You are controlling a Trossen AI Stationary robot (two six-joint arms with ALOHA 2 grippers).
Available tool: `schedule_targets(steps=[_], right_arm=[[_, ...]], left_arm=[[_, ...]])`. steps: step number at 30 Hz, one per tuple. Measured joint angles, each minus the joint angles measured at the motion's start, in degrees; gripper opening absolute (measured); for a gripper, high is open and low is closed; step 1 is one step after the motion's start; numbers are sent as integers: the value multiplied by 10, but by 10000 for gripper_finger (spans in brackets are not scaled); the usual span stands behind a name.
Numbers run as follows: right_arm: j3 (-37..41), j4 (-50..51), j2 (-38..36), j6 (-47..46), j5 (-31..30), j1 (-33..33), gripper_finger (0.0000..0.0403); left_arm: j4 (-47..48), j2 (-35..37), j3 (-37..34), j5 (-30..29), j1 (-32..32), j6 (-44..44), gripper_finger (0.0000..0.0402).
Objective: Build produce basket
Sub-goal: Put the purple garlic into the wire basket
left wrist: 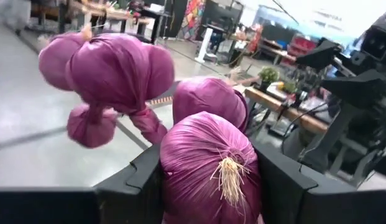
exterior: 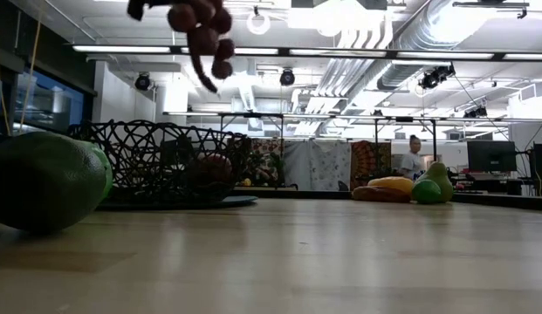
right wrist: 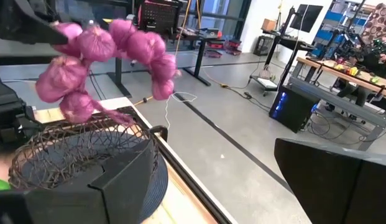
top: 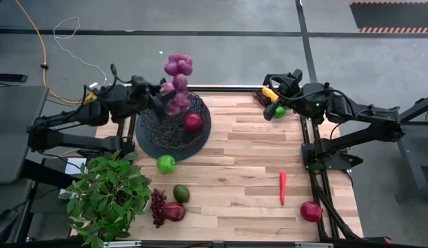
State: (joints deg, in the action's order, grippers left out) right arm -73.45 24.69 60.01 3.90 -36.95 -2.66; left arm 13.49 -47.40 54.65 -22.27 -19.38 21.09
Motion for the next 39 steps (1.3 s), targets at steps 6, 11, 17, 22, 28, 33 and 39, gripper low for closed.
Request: schedule_targets(steps=[6,11,17,22,28,33,39], right_arm=[[0,1,0,0,0,0,317],[0,7,0,-1,0,0,317],[0,27,0,-11,1,0,317],[0,31,0,-15,1,0,317],[0,31,0,-15,1,0,317],[0,31,0,-20,1,0,317],[0,31,0,-27,1,0,317]], left_arm=[[-93,71,-127,-11,21,83,181],[-177,91,-226,-43,47,143,180],[-221,114,-314,-103,81,221,183],[-258,148,-372,-152,119,265,183],[-305,176,-432,-216,165,298,183],[-304,182,-474,-258,179,347,184],[-263,182,-493,-279,179,383,184]])
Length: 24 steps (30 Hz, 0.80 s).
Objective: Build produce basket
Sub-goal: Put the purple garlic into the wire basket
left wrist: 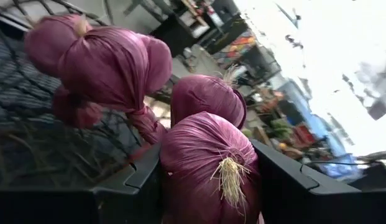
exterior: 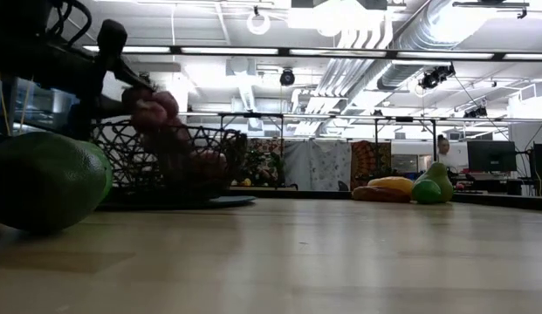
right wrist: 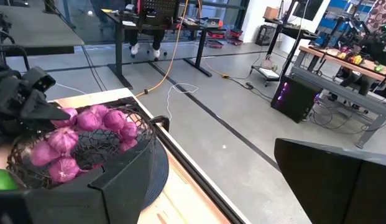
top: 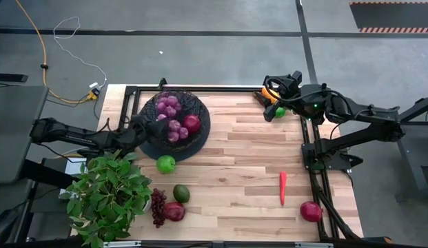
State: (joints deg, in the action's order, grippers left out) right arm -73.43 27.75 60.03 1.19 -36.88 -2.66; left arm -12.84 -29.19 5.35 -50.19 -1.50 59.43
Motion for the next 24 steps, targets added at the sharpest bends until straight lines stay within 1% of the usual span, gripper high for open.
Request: schedule_targets(steps=[4,20,24], right_arm=[[0,0,0,-3,0,0,317],[0,0,0,-12,0,0,317],[0,0,0,-12,0,0,317]], left_arm=[[13,0,0,-19,0,0,184],[12,0,0,-14,0,-1,184],[12,0,0,-14,0,-1,197]])
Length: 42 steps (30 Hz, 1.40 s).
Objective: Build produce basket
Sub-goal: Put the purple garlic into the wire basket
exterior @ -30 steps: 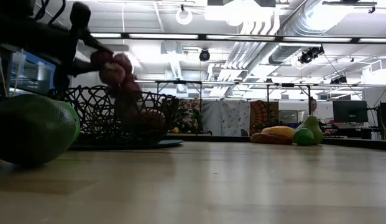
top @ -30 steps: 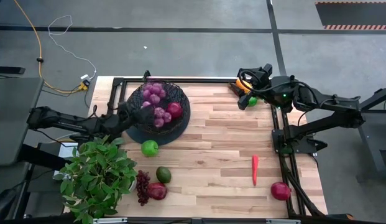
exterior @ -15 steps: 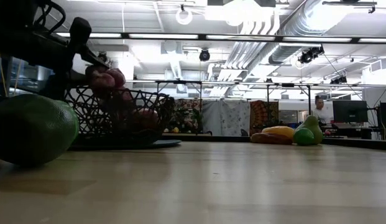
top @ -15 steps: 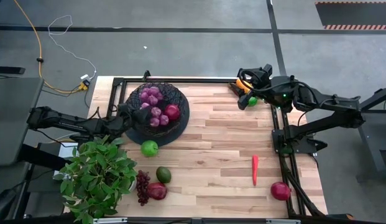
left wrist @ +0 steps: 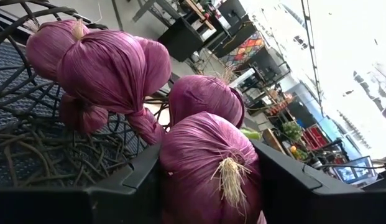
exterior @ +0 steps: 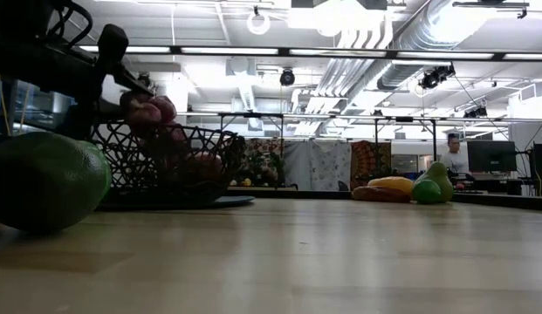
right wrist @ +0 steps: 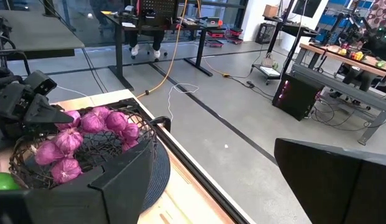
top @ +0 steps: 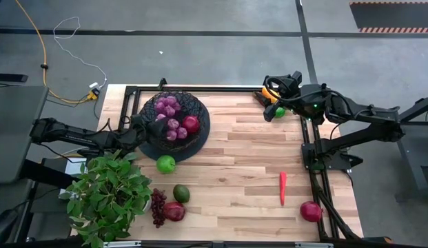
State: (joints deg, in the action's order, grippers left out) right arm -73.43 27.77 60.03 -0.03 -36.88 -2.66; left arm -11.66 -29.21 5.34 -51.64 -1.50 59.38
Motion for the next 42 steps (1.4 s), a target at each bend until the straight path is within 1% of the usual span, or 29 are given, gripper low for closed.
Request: schedule_targets(steps=[6,9,12,15,20,26,31,34,39,42], right_arm=[[0,0,0,0,0,0,317],[0,0,0,0,0,0,317],[0,1,0,0,0,0,317],[0,1,0,0,0,0,317],[0,1,0,0,0,0,317],[0,1,0,0,0,0,317],[0,1,0,0,0,0,317],[0,3,0,1,0,0,317],[0,3,-1,20,0,0,317],[1,3,-4,30,-1,0,317]], left_arm=[[9,0,16,15,0,-30,244],[43,0,32,30,0,-35,266],[86,0,52,40,0,-35,278],[142,0,76,40,0,-37,281],[226,0,125,20,-2,-67,282],[331,0,183,16,-28,-105,282],[363,0,222,16,-51,-152,282],[363,-4,241,33,-61,-182,282],[364,-24,280,79,-73,-225,281],[397,-49,323,105,-81,-244,276]])
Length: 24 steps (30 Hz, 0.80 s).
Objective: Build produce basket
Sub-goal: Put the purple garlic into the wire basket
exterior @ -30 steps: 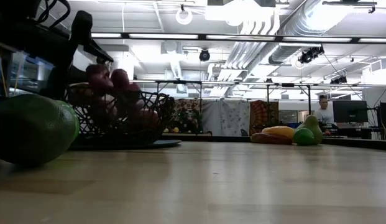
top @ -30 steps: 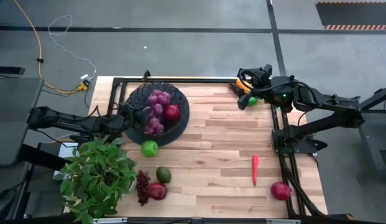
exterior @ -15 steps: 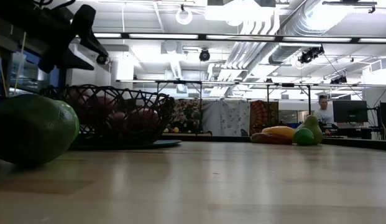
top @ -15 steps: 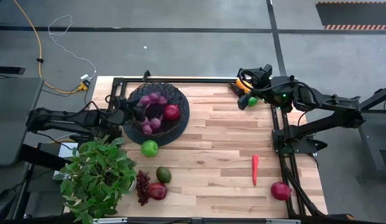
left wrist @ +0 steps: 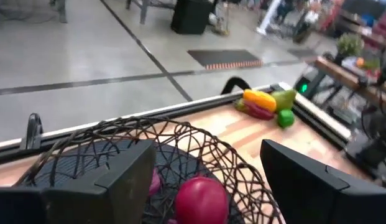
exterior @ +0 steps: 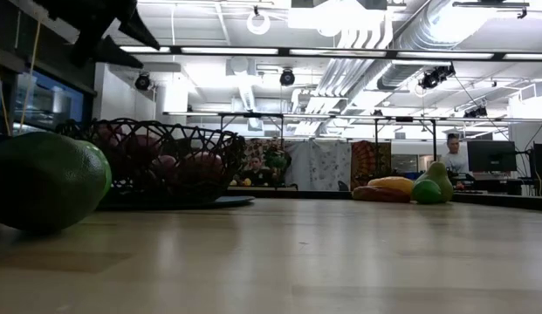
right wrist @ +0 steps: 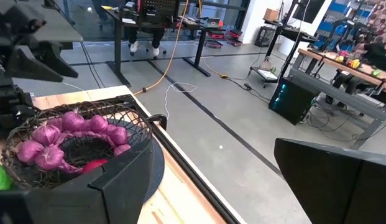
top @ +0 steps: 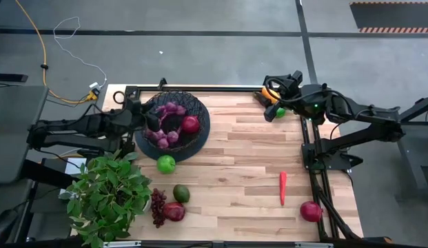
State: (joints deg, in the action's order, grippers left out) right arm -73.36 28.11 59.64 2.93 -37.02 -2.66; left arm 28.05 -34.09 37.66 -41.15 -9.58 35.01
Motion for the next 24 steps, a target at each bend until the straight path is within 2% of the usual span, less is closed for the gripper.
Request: schedule_targets(steps=[4,8,11,16,19,24], right_arm=[[0,0,-3,6,-2,0,317],[0,4,-4,12,-3,0,317],[0,10,-4,12,-3,0,317],[0,31,-4,12,-3,0,317],[0,44,-4,11,-3,0,317],[0,46,-4,10,-3,0,317]], left_arm=[[111,-62,89,41,-16,2,256],[253,-148,186,127,-45,-15,213],[334,-213,246,181,-75,-62,156],[425,-300,287,303,-130,-152,22],[487,-342,287,359,-153,-176,13],[499,-388,287,388,-163,-218,3]])
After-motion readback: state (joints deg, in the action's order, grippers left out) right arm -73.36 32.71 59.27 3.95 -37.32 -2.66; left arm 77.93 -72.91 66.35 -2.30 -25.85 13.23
